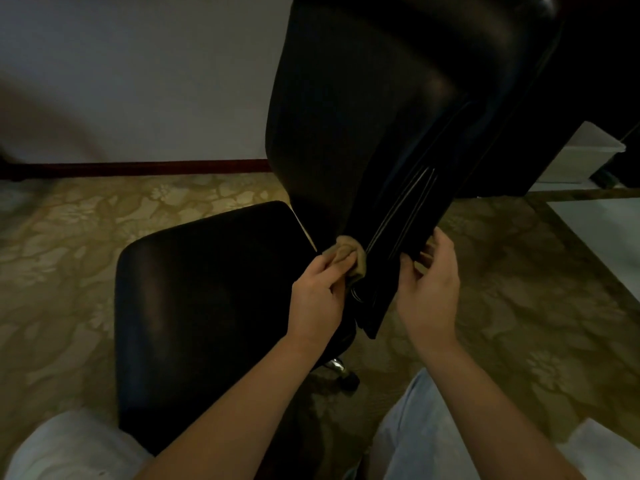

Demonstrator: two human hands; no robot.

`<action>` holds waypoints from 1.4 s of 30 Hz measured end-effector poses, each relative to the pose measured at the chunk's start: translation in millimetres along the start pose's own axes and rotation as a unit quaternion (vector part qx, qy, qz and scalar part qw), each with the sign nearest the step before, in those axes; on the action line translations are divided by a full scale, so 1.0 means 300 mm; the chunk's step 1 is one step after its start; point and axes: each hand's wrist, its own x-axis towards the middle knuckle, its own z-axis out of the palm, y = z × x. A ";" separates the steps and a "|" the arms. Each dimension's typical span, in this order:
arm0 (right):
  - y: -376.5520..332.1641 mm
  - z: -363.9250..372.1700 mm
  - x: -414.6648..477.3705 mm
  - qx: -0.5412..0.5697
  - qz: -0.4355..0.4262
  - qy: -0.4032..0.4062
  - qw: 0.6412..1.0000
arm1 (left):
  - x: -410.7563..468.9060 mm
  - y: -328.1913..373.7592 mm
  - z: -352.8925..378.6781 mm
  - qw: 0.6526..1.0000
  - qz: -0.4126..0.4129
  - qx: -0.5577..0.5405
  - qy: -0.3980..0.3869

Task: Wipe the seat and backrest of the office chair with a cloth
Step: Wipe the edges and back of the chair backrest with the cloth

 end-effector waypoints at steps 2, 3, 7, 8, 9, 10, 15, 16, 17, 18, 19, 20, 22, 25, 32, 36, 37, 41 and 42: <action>0.003 -0.001 -0.001 0.002 0.001 -0.002 1.000 | 0.004 -0.008 -0.011 1.000 -0.005 -0.001 -0.008; 0.003 -0.003 0.000 0.003 0.002 -0.004 1.000 | 0.015 0.001 -0.020 1.000 -0.005 0.005 -0.009; 0.005 -0.007 -0.004 0.006 0.005 -0.010 1.000 | 0.092 0.067 -0.040 1.000 0.016 0.002 0.010; 0.005 -0.007 -0.005 0.007 0.006 -0.012 1.000 | 0.112 0.082 -0.038 1.000 0.020 -0.002 0.014; 0.004 -0.007 -0.006 0.011 0.008 -0.014 1.000 | 0.128 0.092 -0.034 1.000 0.023 -0.007 0.018; 0.004 -0.007 -0.007 0.014 0.010 -0.015 1.000 | 0.137 0.098 -0.030 0.999 0.024 -0.012 0.021; 0.017 -0.013 0.002 0.014 0.012 -0.023 1.000 | 0.073 0.065 0.005 0.998 -0.017 -0.032 0.050; 0.021 -0.014 0.004 0.013 0.012 -0.027 0.999 | 0.045 0.051 0.020 0.996 -0.043 -0.043 0.061; 0.024 -0.014 0.004 0.012 0.013 -0.030 0.999 | 0.017 0.039 0.039 0.992 -0.077 -0.066 0.071; 0.026 -0.013 0.006 0.013 0.014 -0.031 0.999 | -0.006 0.032 0.057 0.984 -0.121 -0.105 0.080; 0.029 -0.011 0.006 0.012 0.010 -0.030 0.999 | -0.027 0.029 0.071 0.971 -0.165 -0.148 0.090; 0.031 -0.008 0.006 0.011 0.004 -0.028 1.000 | -0.043 0.028 0.083 0.958 -0.201 -0.180 0.097; 0.033 0.000 0.003 0.014 -0.003 -0.030 0.999 | -0.059 0.031 0.084 0.944 -0.240 -0.202 0.100; 0.043 0.015 -0.011 0.020 0.012 -0.036 0.999 | -0.018 0.054 0.045 0.959 -0.213 -0.169 0.079; 0.055 0.025 -0.028 0.021 0.030 -0.025 0.999 | 0.083 0.106 0.005 0.971 -0.159 -0.166 0.068; 0.052 0.020 -0.030 0.028 0.027 -0.028 0.999 | 0.017 0.071 0.044 0.943 -0.238 -0.210 0.101; 0.054 0.020 -0.030 0.028 0.027 -0.028 0.999 | -0.004 0.057 0.060 0.936 -0.256 -0.218 0.099; 0.056 0.019 -0.034 0.034 0.019 -0.025 0.999 | -0.062 0.011 0.085 0.921 -0.307 -0.227 0.079; 0.057 0.018 -0.035 0.034 0.015 -0.023 0.999 | -0.056 0.009 0.074 0.922 -0.310 -0.223 0.071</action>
